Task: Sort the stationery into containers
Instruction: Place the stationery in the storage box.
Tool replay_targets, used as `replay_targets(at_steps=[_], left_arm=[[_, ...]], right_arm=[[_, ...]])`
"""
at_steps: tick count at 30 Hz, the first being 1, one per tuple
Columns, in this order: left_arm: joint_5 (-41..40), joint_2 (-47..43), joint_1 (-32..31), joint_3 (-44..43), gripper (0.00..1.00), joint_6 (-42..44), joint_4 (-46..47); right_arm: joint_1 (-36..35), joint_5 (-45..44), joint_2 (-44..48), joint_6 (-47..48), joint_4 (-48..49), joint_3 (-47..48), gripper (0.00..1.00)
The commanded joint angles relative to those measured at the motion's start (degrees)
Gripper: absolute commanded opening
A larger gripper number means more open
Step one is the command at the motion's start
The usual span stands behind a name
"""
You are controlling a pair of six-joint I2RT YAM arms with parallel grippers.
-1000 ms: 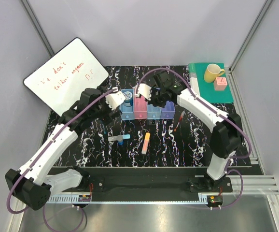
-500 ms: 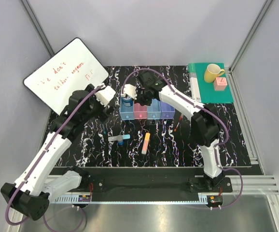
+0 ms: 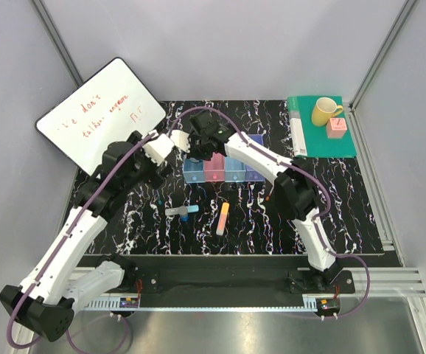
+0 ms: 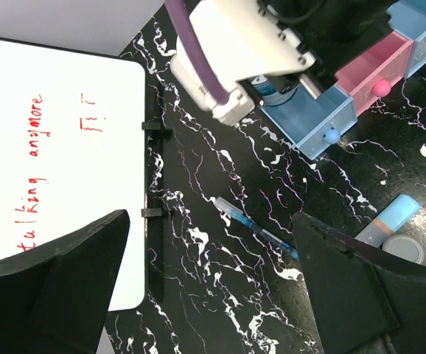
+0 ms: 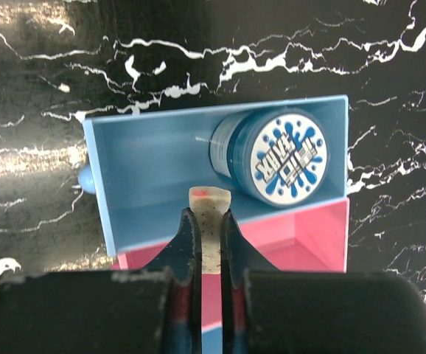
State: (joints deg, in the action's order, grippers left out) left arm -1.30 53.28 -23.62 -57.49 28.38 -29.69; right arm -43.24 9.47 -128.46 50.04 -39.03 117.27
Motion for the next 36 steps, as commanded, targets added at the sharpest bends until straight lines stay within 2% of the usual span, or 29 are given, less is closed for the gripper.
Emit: replay_targets(at_steps=[1,20,22,23,25,26,30,36], left_arm=[[0.77,-1.68,0.24,0.10,0.99,-0.96,4.03],[0.95,-2.47,0.24,-0.16,0.99,0.45,4.47],[0.95,-2.65,0.24,0.10,0.99,0.36,4.47],[0.95,-2.56,0.24,0.19,0.99,0.27,4.56],[0.95,-2.65,0.24,0.19,0.99,0.10,4.47],[0.95,-2.65,0.24,0.19,0.99,0.01,4.47],[0.95,-2.74,0.24,0.10,0.99,0.01,4.47],[2.44,-2.83,0.24,-0.86,0.99,0.09,3.85]], right_arm=[[-1.23,-0.86,-1.52,-1.17,2.20,4.10,0.01],[-2.99,-1.65,-6.36,-1.53,2.90,6.74,0.02],[-2.99,-1.74,-6.27,-1.44,2.99,5.95,0.07],[-2.99,-1.91,-6.19,-1.35,2.99,5.78,0.18],[-2.99,-2.09,-6.01,-1.44,2.99,5.34,0.34],[-2.99,-2.09,-5.92,-1.44,3.08,5.33,0.45],[-2.99,-2.18,-5.48,-1.61,3.17,5.42,0.53],[-2.99,-3.32,-3.29,-1.79,3.43,5.34,0.59]])
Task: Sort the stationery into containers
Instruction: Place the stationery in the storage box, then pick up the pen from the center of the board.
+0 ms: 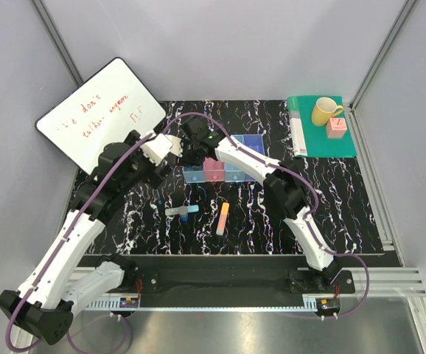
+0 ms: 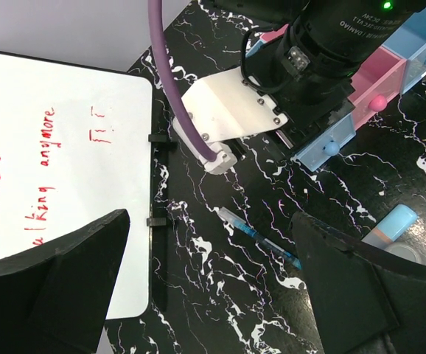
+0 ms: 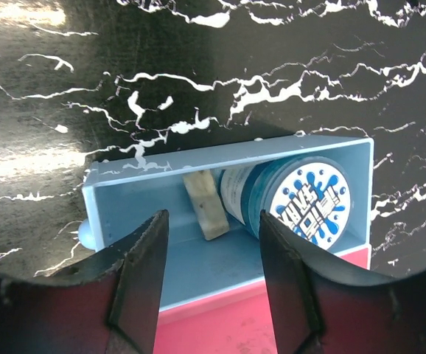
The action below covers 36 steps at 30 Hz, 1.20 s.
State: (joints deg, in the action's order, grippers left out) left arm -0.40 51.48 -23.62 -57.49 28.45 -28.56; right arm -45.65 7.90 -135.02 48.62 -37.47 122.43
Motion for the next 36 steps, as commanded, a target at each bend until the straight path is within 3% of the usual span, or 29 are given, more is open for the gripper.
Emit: replay_targets(at_steps=[1,9,13,15,27,36], left_arm=[[1.63,-1.12,0.24,-1.21,0.99,0.73,2.54],[3.04,-2.44,0.24,-1.92,0.99,5.21,2.28],[5.32,-2.35,0.24,-2.27,0.99,9.51,0.78],[7.16,-2.18,0.24,-2.62,0.99,10.83,-0.79],[11.03,3.97,0.24,-9.47,0.99,15.76,-12.04],[6.92,6.00,-0.20,-11.50,0.99,19.01,-15.74]], right_arm=[[-0.50,-2.79,3.97,-0.54,1.97,0.00,0.59],[-0.58,-8.94,18.11,-1.07,6.35,-12.37,0.73],[-0.50,-12.72,26.46,-0.02,7.33,-20.55,0.95],[-0.23,-14.04,31.38,0.51,7.59,-25.03,1.00],[7.50,-13.71,49.93,-5.72,6.01,-37.53,1.00],[9.26,-1.51,62.94,-17.59,-2.77,-46.22,1.00]])
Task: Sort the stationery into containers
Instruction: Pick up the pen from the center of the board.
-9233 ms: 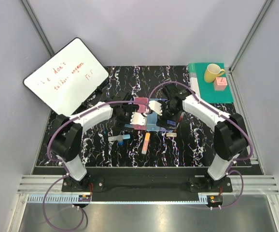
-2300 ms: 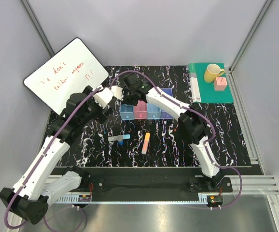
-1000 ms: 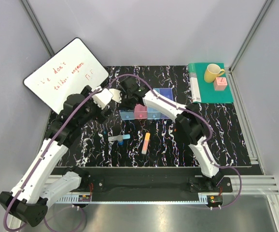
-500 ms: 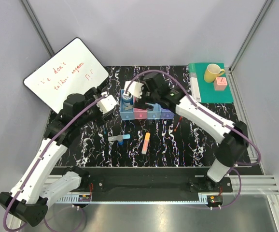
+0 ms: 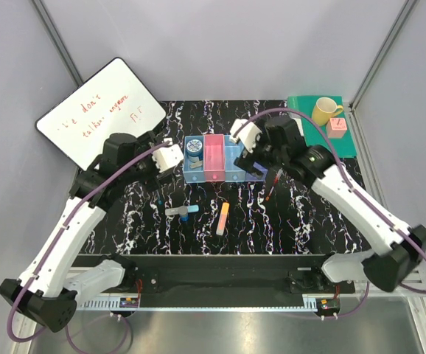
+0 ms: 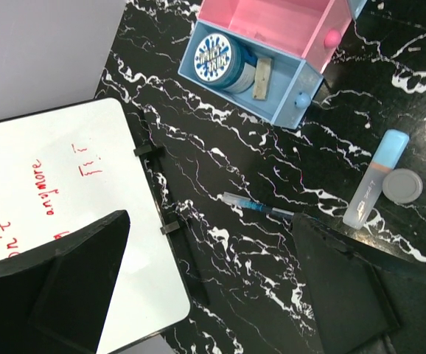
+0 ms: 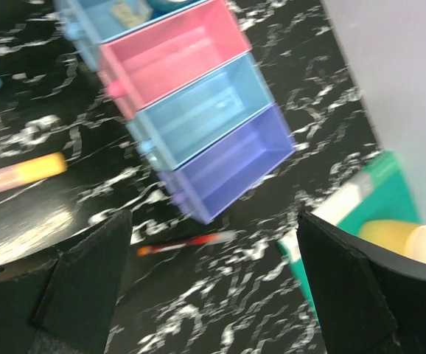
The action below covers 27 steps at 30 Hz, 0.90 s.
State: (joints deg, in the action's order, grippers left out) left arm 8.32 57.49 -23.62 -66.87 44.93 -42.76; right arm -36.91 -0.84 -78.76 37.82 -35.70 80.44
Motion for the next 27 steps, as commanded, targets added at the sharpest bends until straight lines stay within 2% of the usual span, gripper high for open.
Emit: replay_targets(at_steps=[1,5,9,15,19,21,22,27], left_arm=[[-1.99,-0.45,-0.20,-1.77,0.99,3.40,-1.71],[-3.13,-2.03,-0.55,0.77,0.99,5.17,-2.32],[-2.43,-3.79,-0.64,3.50,0.99,7.10,-2.68],[0.64,-6.34,-1.08,7.02,0.99,5.70,-2.76],[1.79,-7.31,-1.52,7.54,0.99,4.82,-2.68],[2.75,-8.18,-1.61,7.81,0.99,5.52,-2.76],[2.84,-8.62,-1.70,8.16,0.99,6.04,-2.68],[3.20,-11.26,-1.70,10.44,0.99,7.19,-2.59]], right_arm=[[0.61,8.21,7.82,-7.32,-5.77,-6.94,1.00],[1.57,10.51,12.04,-9.00,-7.62,-13.20,1.00],[1.66,11.74,12.67,-1.63,-9.03,-17.33,1.00],[1.66,12.62,4.33,-0.38,-9.12,-14.18,1.00],[1.66,12.53,-1.90,-8.09,-7.81,-9.62,1.00],[1.92,9.74,-3.50,-11.96,-6.49,-8.99,1.00],[2.36,8.59,-4.55,-15.64,-4.40,-9.16,1.00],[5.87,1.20,-5.88,-21.73,1.76,-13.19,1.00]])
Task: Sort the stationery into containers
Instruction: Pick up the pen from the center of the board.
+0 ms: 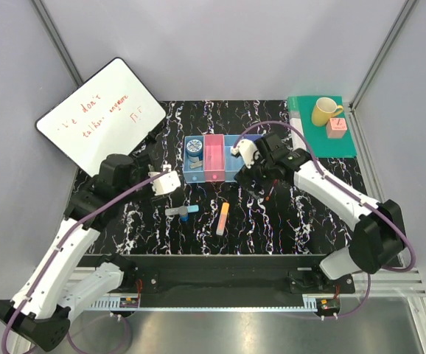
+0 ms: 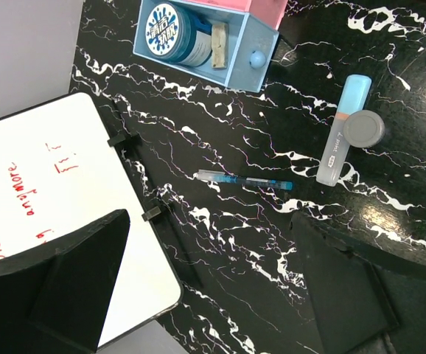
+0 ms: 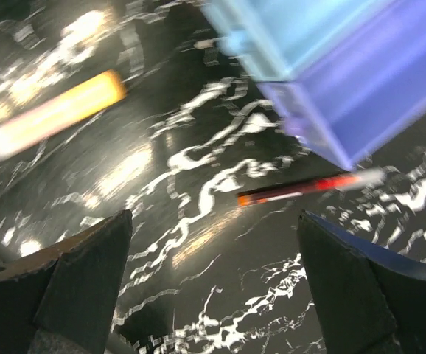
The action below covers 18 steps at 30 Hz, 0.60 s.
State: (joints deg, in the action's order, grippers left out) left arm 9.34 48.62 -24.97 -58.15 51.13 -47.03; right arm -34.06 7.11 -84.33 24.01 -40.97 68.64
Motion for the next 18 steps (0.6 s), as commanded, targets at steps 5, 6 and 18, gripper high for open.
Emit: replay_targets(at_steps=[5,6,18], left_arm=[[-0.54,-1.95,-0.34,6.11,0.99,-5.77,4.39],[-1.25,-0.73,-0.25,6.47,0.99,-9.18,4.92],[-5.48,18.16,5.26,-1.95,0.99,-28.80,6.77]], right_arm=[[10.85,-13.95,-0.22,-13.37,11.43,-3.34,0.97],[12.08,-14.75,-0.30,-14.07,12.05,-3.16,0.97],[18.95,-8.79,-3.64,-20.84,11.53,-1.76,0.96]])
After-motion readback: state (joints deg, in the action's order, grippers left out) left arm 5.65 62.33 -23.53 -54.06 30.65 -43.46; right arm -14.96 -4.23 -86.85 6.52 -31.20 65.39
